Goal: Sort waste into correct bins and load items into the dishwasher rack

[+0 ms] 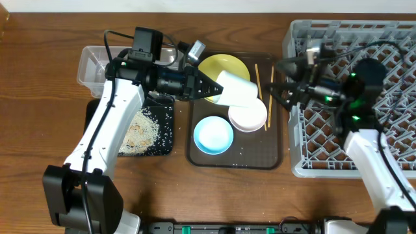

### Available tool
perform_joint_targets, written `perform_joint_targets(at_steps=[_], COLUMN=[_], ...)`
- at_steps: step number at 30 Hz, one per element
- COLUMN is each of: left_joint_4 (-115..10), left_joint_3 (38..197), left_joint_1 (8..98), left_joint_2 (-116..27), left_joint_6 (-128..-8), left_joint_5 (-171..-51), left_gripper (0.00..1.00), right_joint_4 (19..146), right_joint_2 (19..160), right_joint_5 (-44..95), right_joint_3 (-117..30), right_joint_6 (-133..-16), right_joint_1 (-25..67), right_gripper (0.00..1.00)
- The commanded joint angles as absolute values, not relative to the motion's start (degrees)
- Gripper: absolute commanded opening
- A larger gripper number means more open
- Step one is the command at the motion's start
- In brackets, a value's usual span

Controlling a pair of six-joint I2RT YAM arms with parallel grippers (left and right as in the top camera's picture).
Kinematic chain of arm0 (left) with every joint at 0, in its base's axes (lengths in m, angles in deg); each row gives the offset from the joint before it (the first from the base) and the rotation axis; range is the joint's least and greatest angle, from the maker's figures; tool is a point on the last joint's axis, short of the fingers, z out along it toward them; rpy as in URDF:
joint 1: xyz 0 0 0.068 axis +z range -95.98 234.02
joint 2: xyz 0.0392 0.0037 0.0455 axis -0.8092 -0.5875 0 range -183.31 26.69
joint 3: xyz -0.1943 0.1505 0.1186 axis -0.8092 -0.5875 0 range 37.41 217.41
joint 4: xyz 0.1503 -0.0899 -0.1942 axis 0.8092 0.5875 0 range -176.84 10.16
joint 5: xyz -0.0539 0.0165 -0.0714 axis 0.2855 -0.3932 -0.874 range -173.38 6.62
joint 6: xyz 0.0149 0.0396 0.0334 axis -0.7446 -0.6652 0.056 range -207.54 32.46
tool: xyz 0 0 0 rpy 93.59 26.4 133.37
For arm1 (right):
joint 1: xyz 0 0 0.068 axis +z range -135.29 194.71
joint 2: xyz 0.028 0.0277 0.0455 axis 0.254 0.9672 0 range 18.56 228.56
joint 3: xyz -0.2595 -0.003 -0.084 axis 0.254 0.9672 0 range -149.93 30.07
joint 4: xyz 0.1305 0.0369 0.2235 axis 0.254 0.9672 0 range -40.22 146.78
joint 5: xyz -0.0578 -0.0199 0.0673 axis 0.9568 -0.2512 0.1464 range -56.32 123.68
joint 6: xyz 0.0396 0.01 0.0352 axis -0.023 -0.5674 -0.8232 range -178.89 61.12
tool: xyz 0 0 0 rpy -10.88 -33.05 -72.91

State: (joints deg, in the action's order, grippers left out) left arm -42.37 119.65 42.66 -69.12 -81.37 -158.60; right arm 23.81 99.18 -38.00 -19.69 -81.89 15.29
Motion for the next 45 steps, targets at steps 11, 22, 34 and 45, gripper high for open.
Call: perform_joint_targets(at_steps=[11,22,34,45], left_joint_4=[-44.03,-46.50,-47.88,-49.49], left_joint_3=[119.38,119.38,119.38,119.38], left_joint_1=[42.71,42.71,43.76,49.35], left_joint_2=[-69.56,-69.56,-69.54,-69.54], left_joint_6=[-81.39,-79.24,-79.31,-79.33], left_joint_5=[-163.76,-163.78,-163.76,-163.17], left_gripper=[0.06,0.06,0.46,0.49], right_joint_4=[16.29,16.29,14.82,17.80], right_joint_2=[102.15,102.15,102.13,102.09], right_joint_5=[-44.20,-43.59,-42.85,-44.62], right_joint_3=[-20.06,-20.06,-20.06,-20.06], right_joint_6=[-88.67,-88.67,-91.51,-95.90], right_joint_1=[24.06,24.63,20.04,9.76], right_gripper=[0.93,0.74,0.66,0.67])
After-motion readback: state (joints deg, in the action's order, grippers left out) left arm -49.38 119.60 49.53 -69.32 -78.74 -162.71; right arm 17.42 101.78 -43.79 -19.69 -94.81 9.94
